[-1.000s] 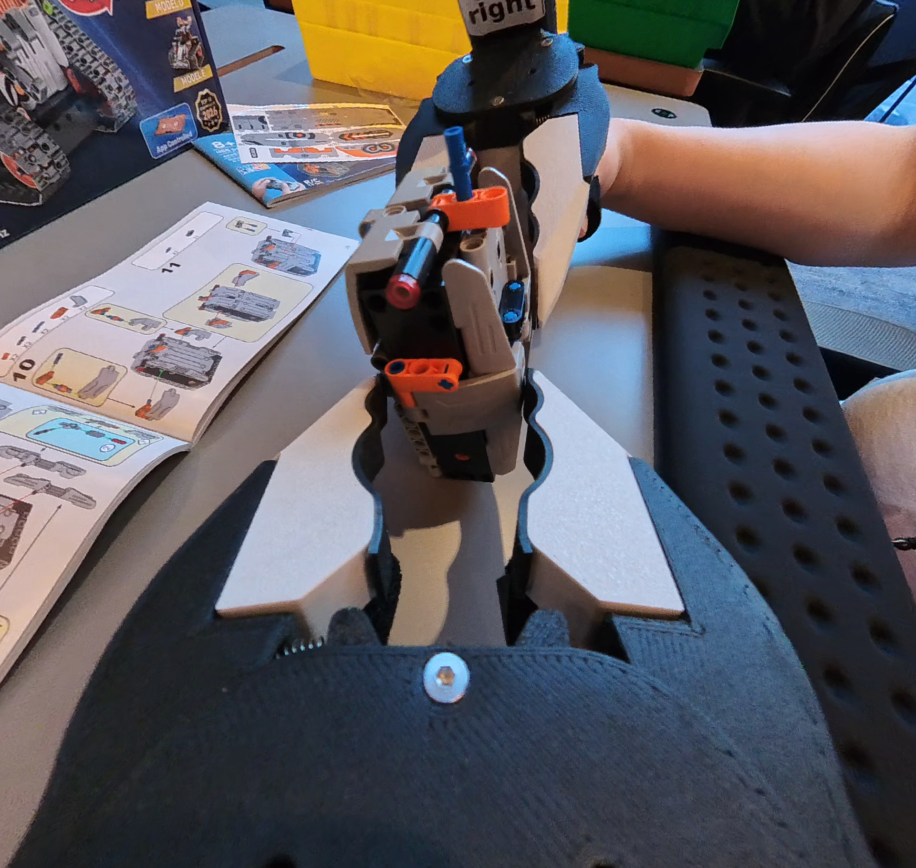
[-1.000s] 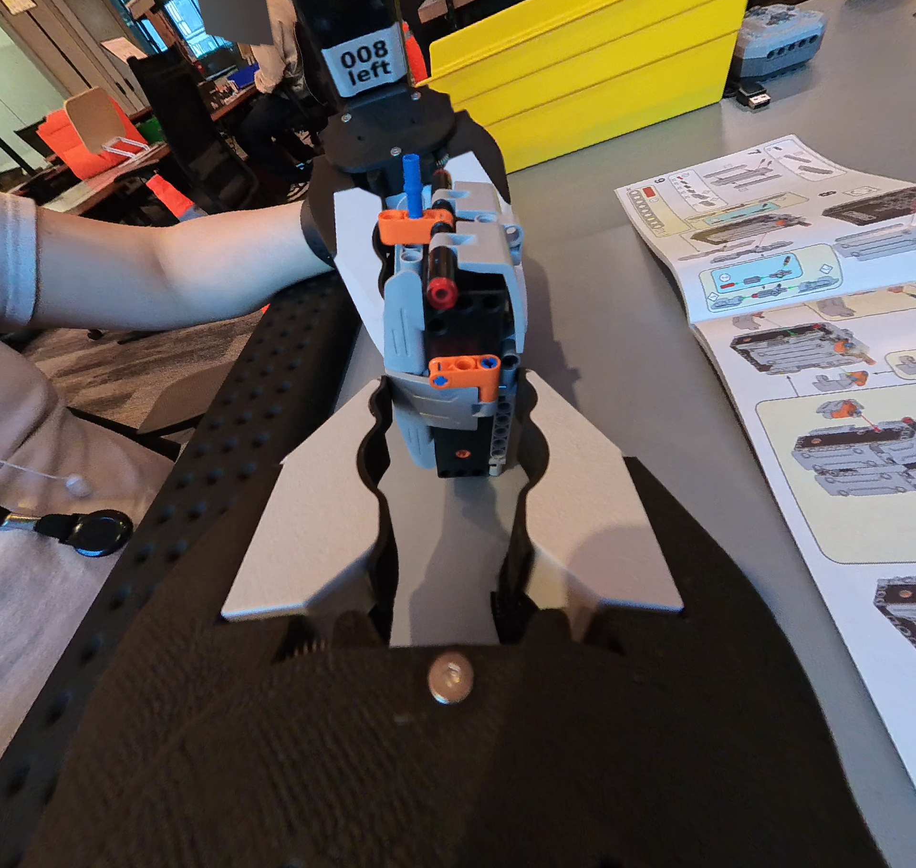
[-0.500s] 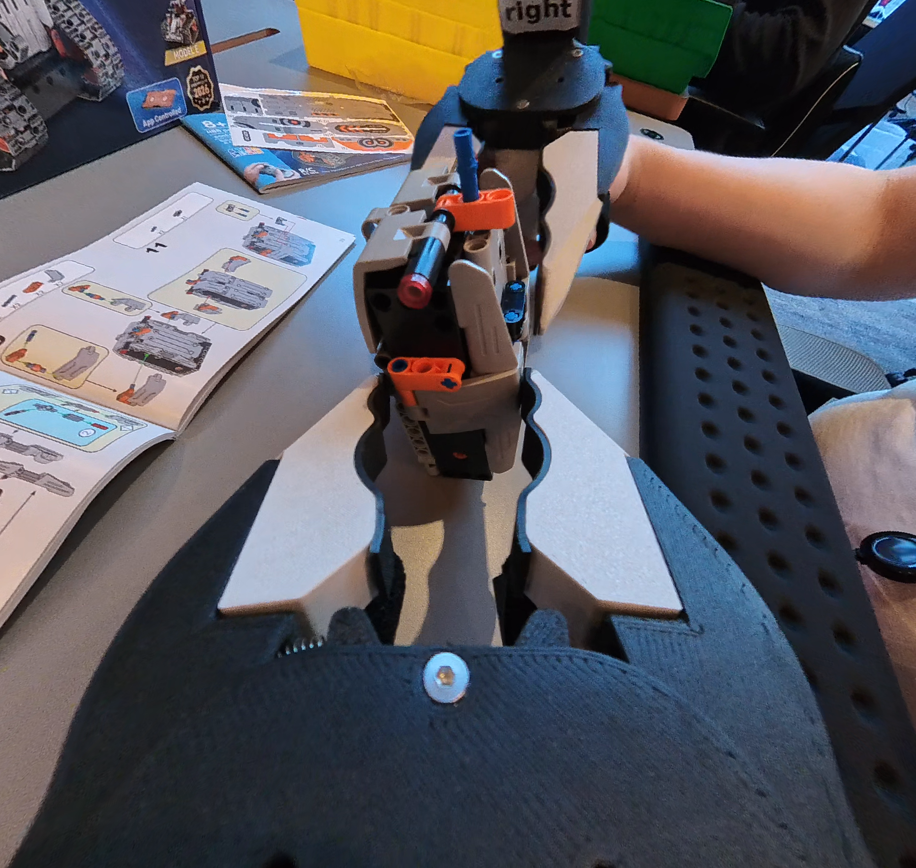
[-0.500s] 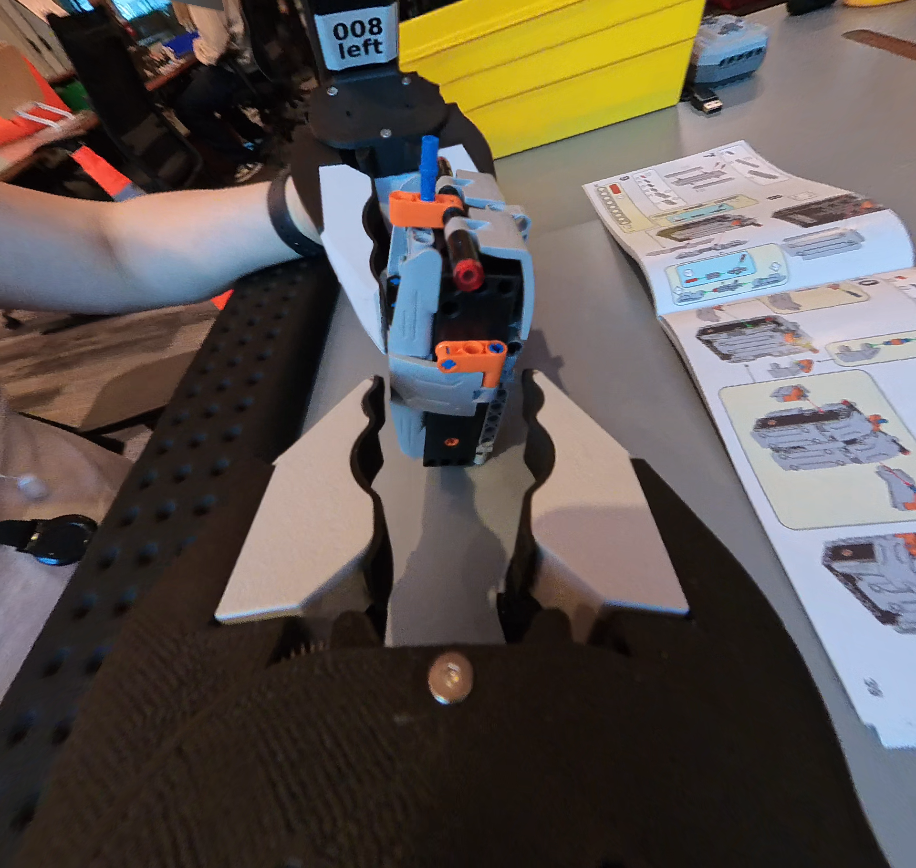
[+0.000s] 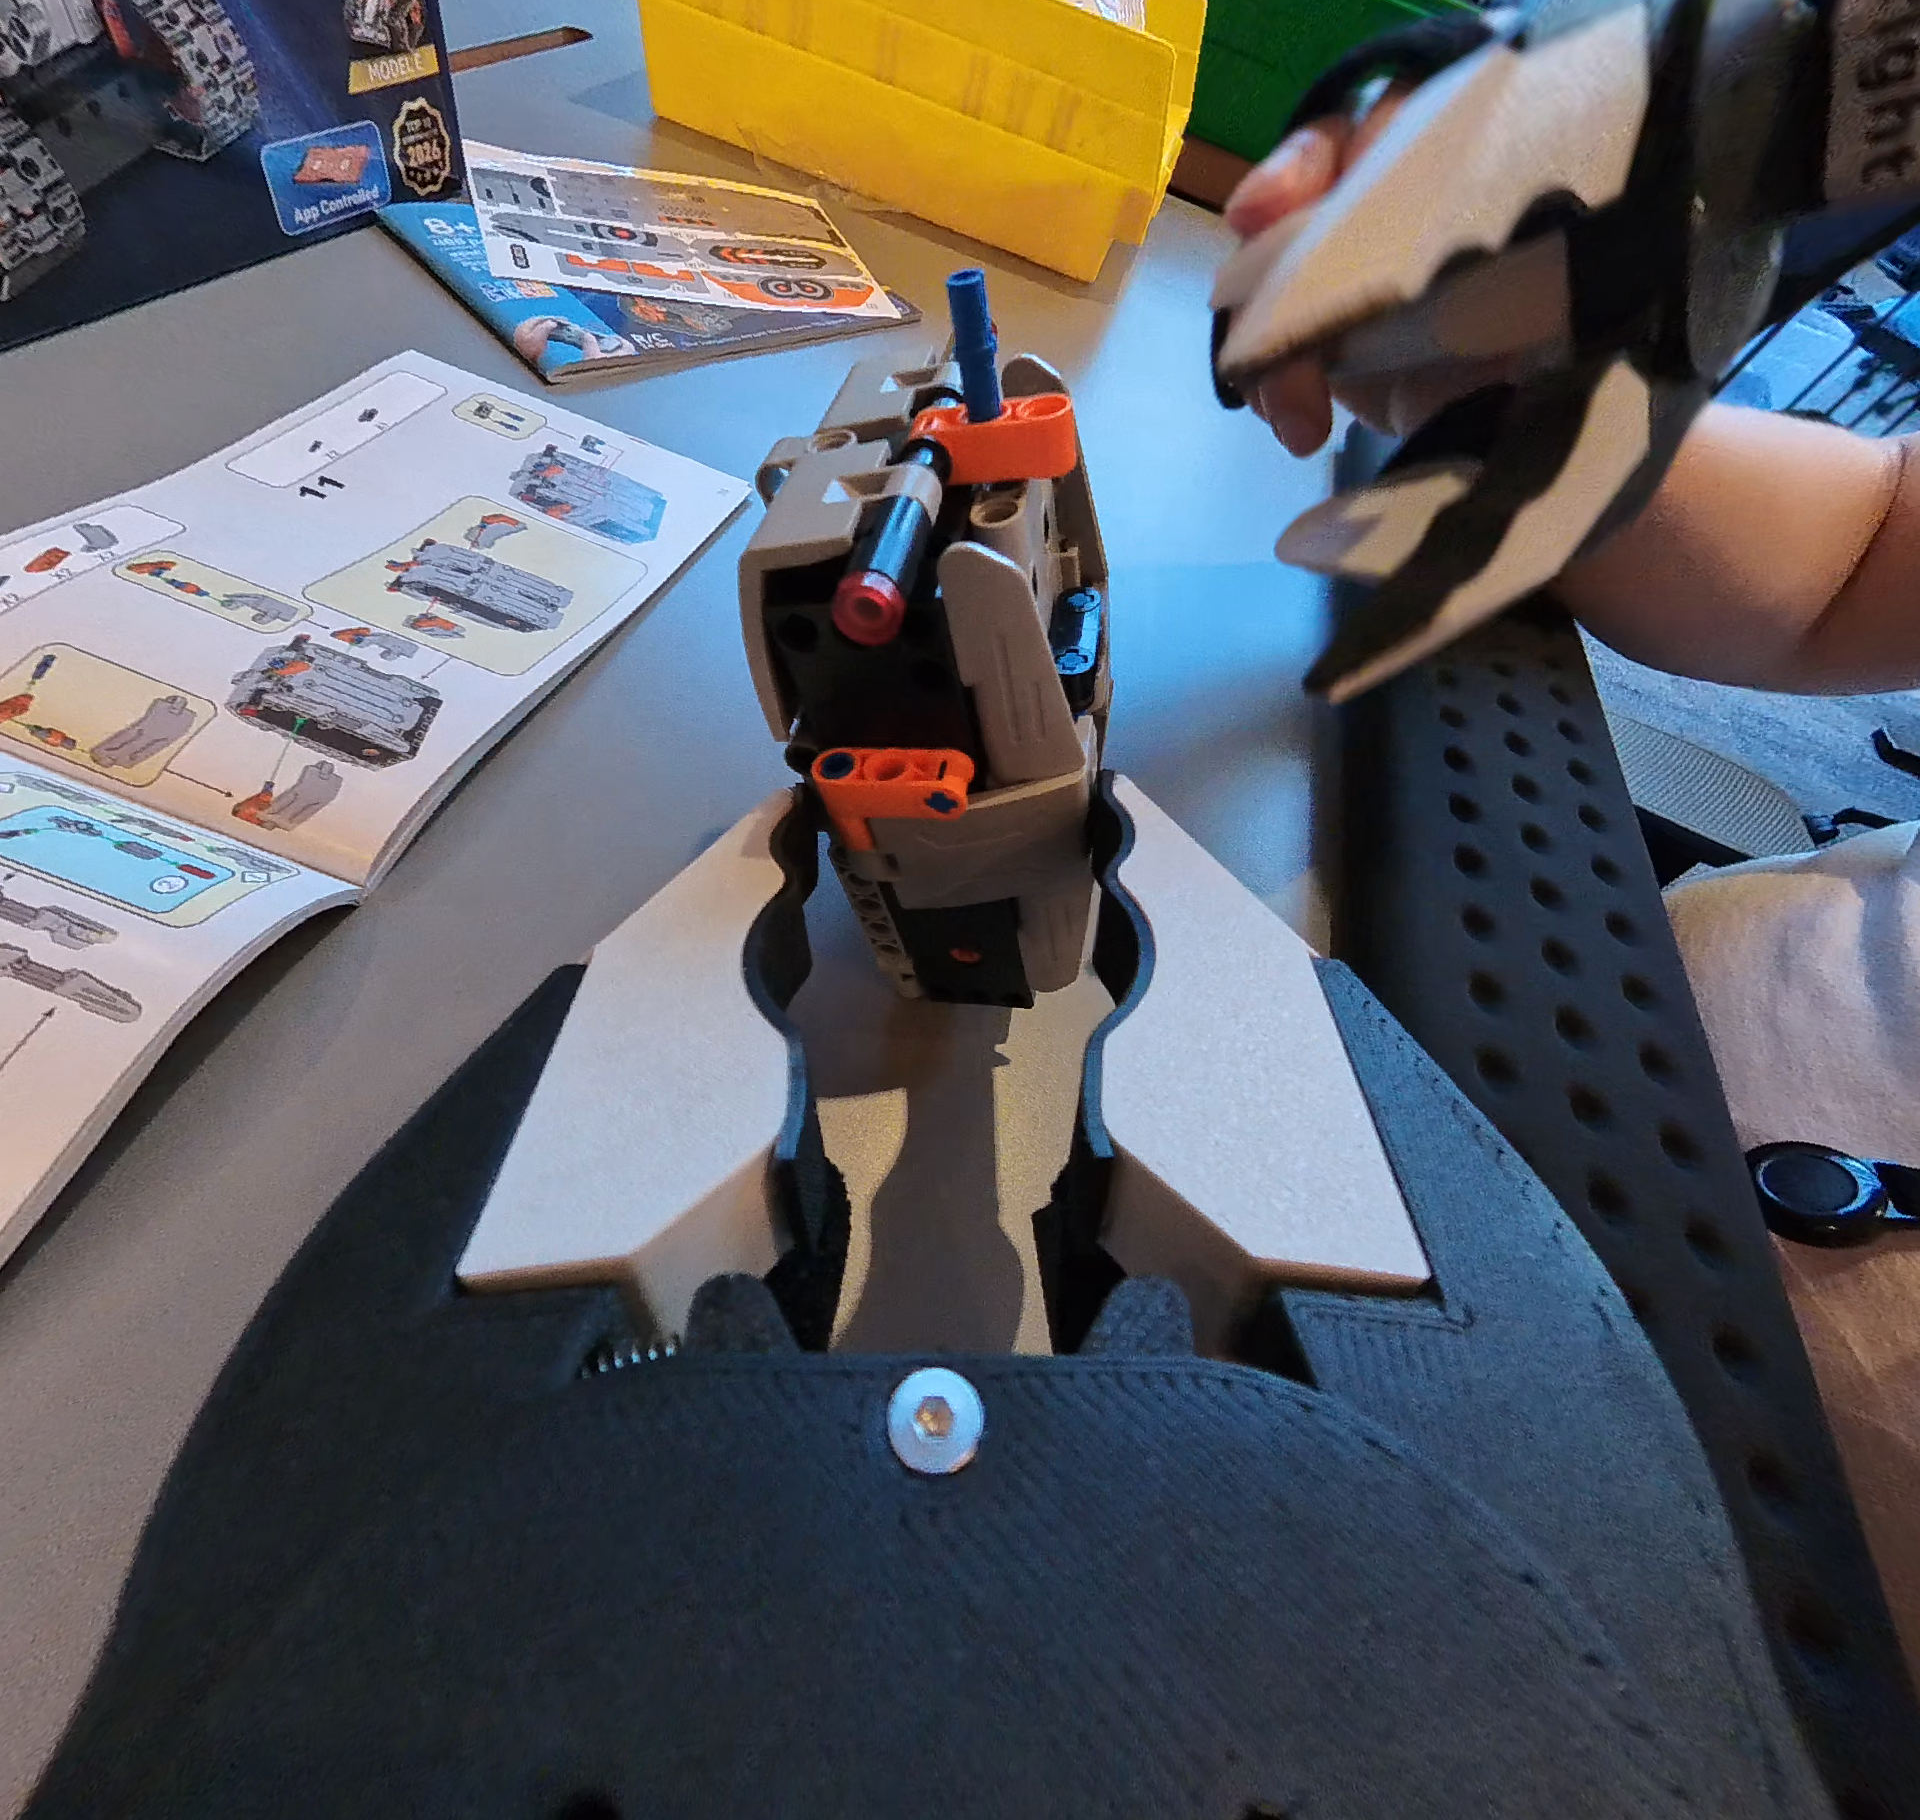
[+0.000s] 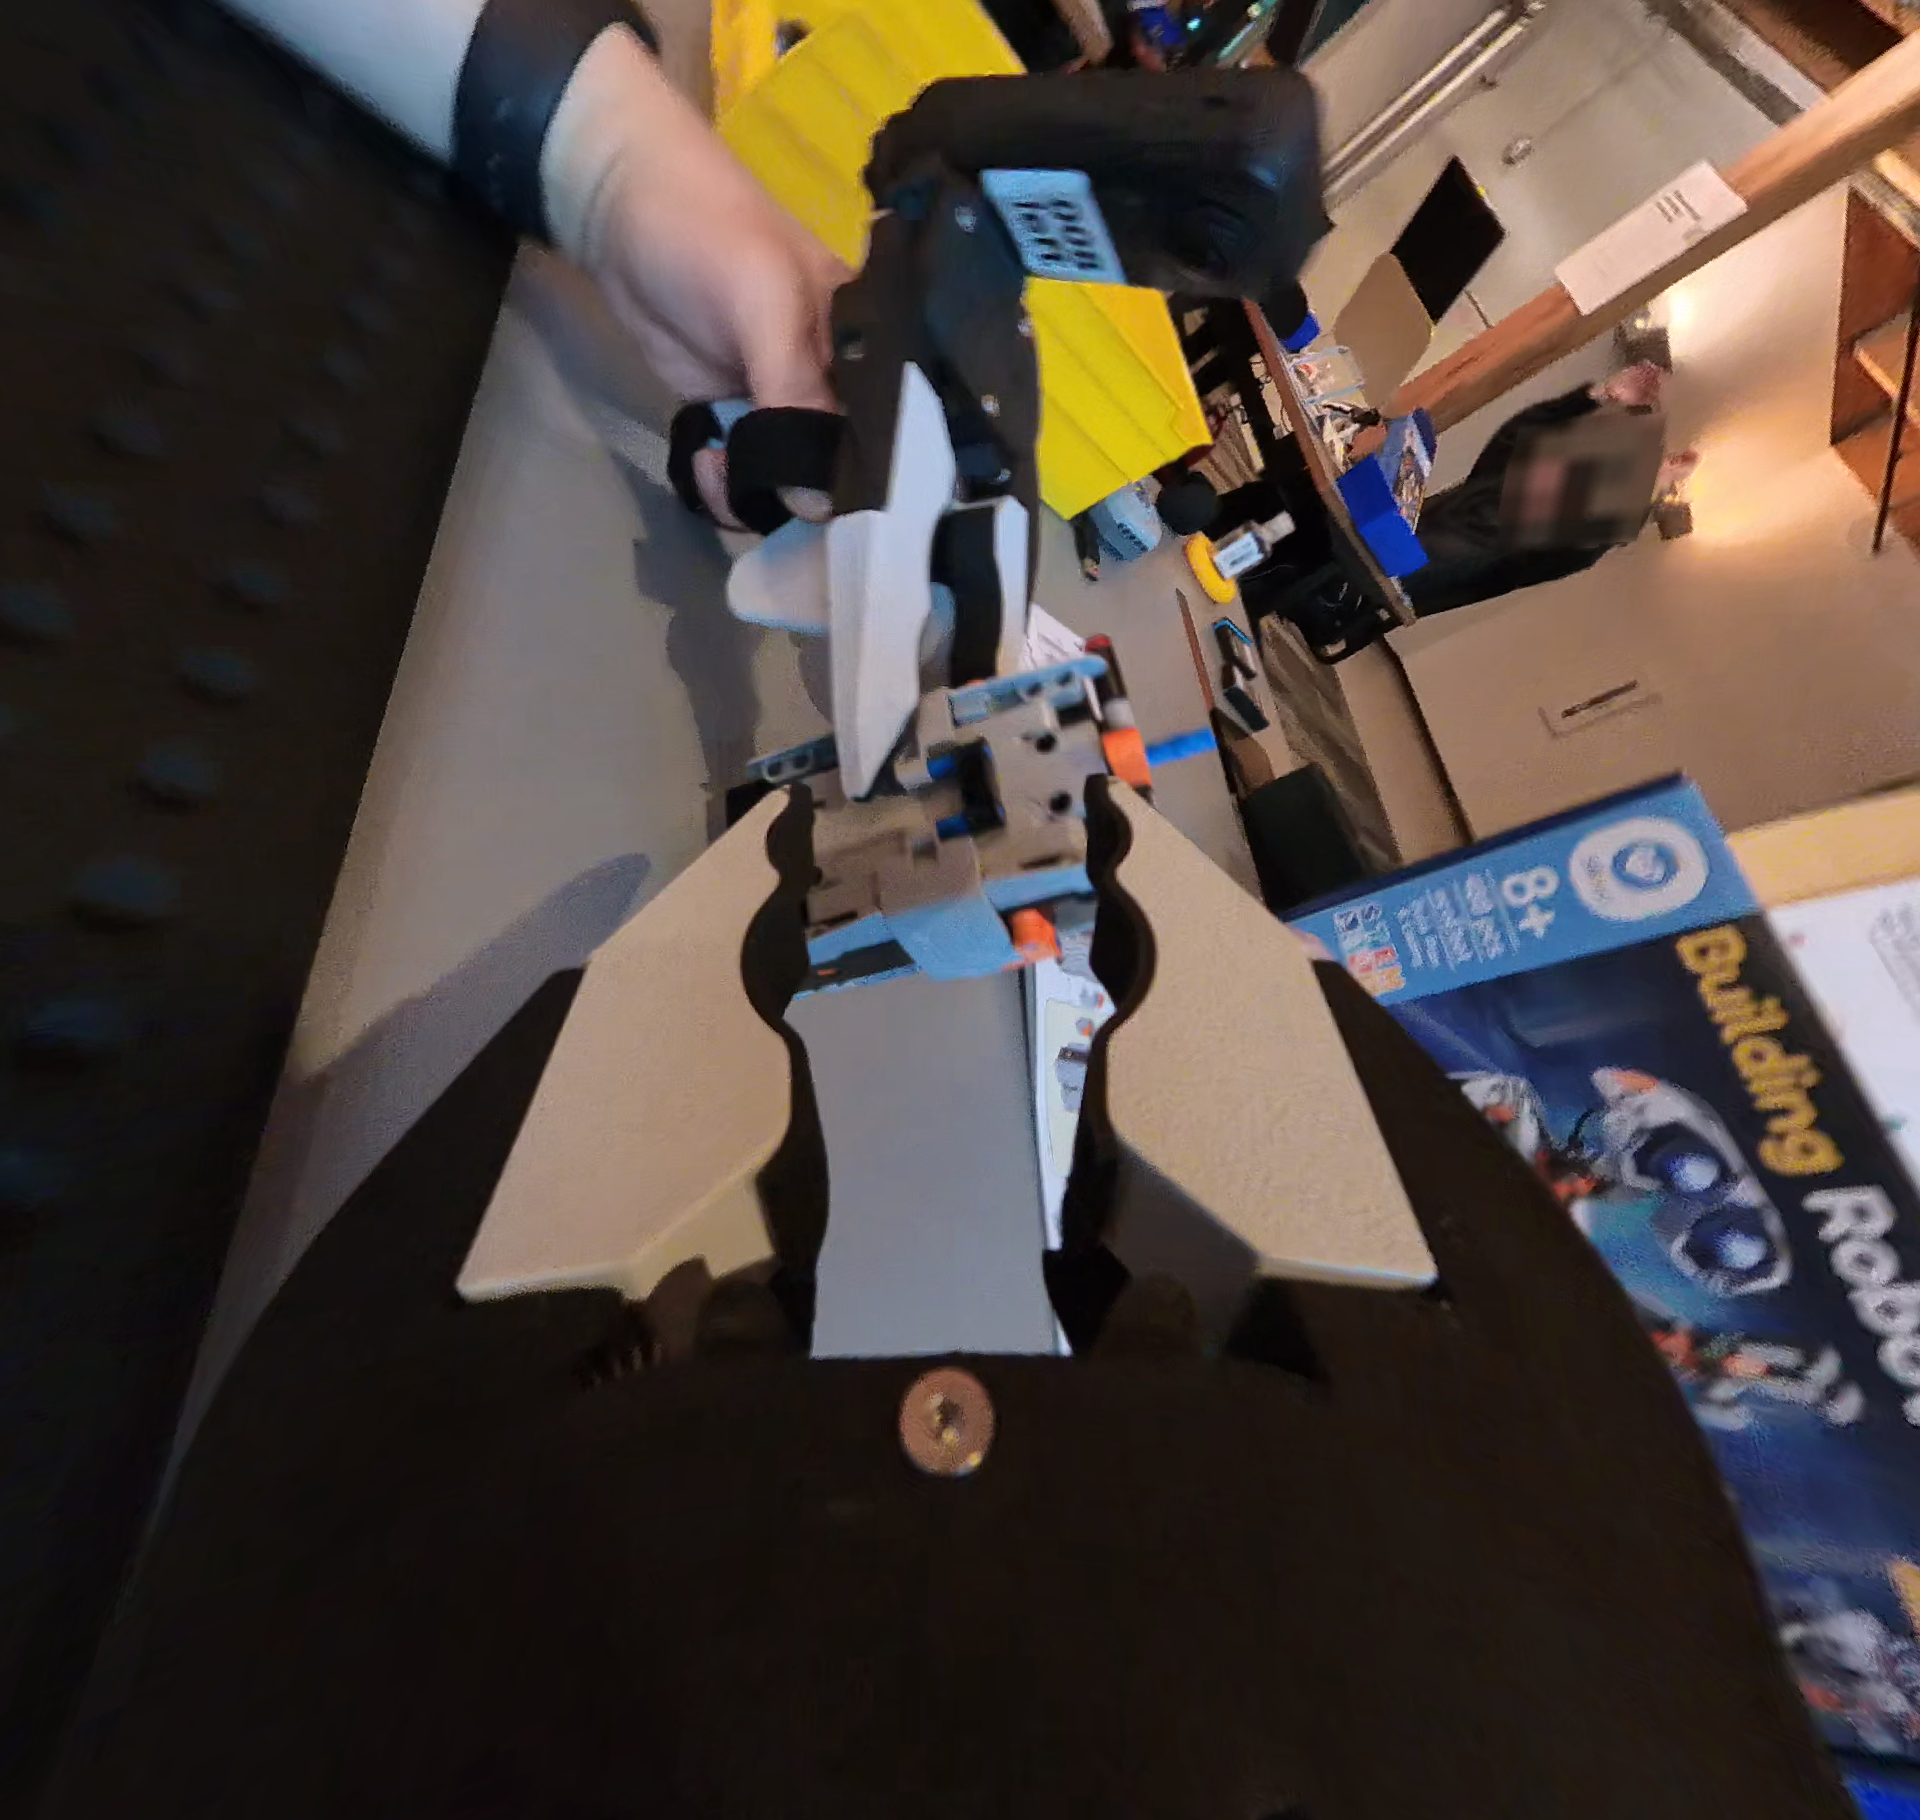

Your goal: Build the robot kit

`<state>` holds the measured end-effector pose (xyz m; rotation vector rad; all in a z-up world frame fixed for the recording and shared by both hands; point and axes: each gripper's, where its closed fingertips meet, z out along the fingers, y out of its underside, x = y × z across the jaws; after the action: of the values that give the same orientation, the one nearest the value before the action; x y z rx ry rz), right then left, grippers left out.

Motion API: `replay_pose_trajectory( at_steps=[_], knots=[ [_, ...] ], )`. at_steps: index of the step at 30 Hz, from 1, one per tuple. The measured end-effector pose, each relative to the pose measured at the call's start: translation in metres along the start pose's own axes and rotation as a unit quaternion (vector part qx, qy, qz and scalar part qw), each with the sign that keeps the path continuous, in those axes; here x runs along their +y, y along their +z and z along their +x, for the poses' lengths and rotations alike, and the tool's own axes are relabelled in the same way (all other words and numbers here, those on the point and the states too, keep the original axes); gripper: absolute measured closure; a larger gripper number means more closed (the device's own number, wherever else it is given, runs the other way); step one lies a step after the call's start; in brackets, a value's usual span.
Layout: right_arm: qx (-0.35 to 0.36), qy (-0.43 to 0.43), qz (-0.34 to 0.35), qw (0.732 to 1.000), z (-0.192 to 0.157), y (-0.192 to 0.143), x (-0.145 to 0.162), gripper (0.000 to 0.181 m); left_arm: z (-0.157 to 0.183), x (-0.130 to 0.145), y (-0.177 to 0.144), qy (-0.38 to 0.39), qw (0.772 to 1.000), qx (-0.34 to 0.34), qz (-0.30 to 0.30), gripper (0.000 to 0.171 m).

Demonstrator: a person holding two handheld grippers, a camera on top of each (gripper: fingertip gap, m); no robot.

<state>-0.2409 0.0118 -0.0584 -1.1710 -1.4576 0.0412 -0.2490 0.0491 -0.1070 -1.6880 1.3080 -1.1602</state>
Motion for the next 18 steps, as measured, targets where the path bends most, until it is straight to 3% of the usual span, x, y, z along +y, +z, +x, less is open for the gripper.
replay_pose_trajectory(
  at_steps=[7,11,18],
  knots=[
    [0.015,-0.119,-0.084,0.989,-0.003,0.028,0.012,0.133,-0.001,0.000,0.000,-0.008,1.000,-0.002,-0.001,0.119],
    [0.019,-0.118,-0.096,0.988,-0.002,0.033,0.013,0.144,-0.001,0.000,0.000,-0.011,1.000,0.000,-0.001,0.119],
    [0.012,-0.132,-0.110,0.985,0.001,0.035,0.015,0.147,-0.003,0.000,-0.001,-0.017,1.000,0.001,0.001,0.119]
  ],
)
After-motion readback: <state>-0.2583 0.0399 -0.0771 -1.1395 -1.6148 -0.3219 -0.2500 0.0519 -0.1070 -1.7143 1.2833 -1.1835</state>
